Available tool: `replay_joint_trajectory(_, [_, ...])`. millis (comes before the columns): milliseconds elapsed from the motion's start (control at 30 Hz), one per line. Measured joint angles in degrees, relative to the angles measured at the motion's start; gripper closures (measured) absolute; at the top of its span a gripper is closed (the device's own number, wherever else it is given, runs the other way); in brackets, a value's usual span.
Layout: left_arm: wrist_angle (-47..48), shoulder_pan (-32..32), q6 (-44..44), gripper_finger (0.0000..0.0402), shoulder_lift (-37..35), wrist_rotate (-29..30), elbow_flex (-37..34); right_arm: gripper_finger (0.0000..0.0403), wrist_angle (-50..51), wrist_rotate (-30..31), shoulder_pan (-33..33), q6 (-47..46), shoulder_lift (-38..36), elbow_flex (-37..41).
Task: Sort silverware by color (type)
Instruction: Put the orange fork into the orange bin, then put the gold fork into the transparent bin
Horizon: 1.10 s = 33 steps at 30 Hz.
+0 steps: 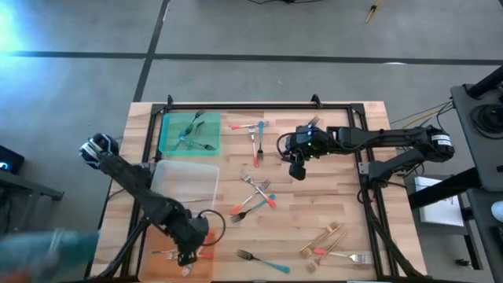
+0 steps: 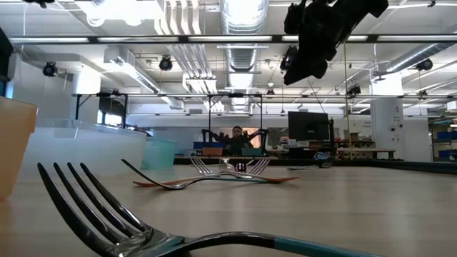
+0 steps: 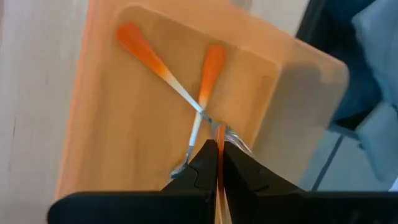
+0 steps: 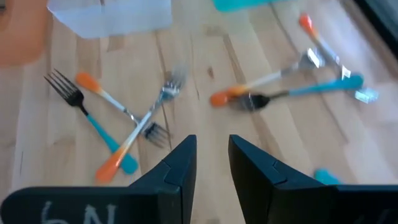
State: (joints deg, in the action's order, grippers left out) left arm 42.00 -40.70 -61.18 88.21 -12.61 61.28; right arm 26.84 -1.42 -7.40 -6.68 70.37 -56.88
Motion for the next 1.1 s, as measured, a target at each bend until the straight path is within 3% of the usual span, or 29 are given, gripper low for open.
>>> replay_joint_trajectory(367, [1.2,0.6,2.2,0.0343,4.9,-3.5,0.1,0.0316,4.6,0.0,0.0,-3.3,0.0,0.1])
replay_joint_trajectory(600, [3.2,2.2,7.8,0.0315,4.2,-0.6,0.9,0.0316,6.3,-0.7,-0.2,-10.5,-0.7,0.1])
replay_joint_trajectory(700, [4.7,3.5,15.7,0.0314,2.3,6.4,3.5,0.0316,14.1,-2.9,-0.2,-13.2,-0.9,-1.3])
replay_joint_trajectory(833, [6.7,5.4,29.0,0.0314,0.7,20.7,8.8,0.0316,24.8,-3.1,0.0,-16.9,-0.9,-1.8])
replay_joint_trajectory(1000, [6.9,7.0,41.0,0.0314,-0.3,41.1,14.8,0.0316,31.2,-3.1,2.6,-23.3,-0.9,1.5])
replay_joint_trajectory(1100, [7.2,7.7,44.1,0.0314,-1.1,48.5,15.5,0.0316,31.9,-4.0,6.1,-25.3,-0.9,4.2])
